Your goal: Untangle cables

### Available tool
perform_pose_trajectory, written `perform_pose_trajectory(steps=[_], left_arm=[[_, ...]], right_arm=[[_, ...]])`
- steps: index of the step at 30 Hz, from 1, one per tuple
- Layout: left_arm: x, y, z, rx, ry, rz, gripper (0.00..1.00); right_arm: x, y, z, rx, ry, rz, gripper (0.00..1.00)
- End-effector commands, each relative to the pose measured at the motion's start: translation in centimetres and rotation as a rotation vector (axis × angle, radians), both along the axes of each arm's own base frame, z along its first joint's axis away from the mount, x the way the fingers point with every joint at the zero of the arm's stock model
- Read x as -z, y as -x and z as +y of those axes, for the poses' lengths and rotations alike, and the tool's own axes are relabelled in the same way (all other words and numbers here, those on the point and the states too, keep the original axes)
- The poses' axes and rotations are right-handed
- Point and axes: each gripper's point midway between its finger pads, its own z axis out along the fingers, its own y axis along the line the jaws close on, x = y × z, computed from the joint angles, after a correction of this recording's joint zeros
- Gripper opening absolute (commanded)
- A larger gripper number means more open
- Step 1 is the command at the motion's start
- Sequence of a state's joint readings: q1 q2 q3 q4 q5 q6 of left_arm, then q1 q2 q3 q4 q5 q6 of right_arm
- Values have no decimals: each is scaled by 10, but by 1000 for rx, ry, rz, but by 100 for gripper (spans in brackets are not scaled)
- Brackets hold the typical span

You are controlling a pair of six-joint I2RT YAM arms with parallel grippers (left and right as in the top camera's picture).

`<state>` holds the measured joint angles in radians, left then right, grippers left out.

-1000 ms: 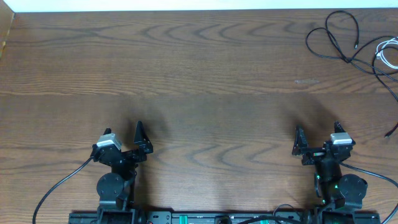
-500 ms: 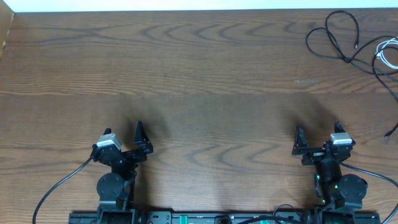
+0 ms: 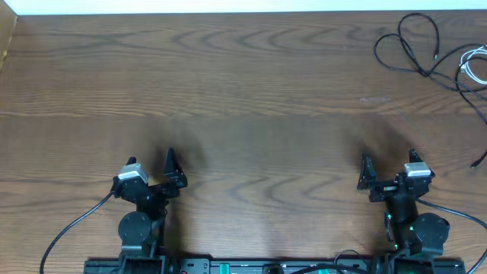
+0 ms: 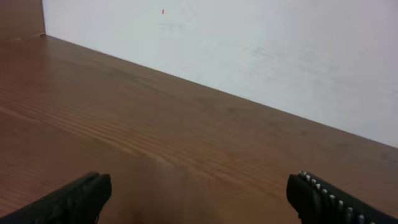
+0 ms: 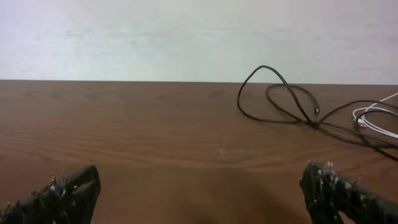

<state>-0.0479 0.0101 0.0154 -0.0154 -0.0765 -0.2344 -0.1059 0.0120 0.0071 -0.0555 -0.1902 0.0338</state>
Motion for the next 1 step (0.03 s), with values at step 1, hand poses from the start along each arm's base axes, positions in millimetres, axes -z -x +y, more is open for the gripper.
perform_pose_trajectory(steps=[1], left_arm=[[17, 1, 1, -4, -20, 58, 96]], right_arm=[[0, 0, 2, -8, -7, 0, 99]])
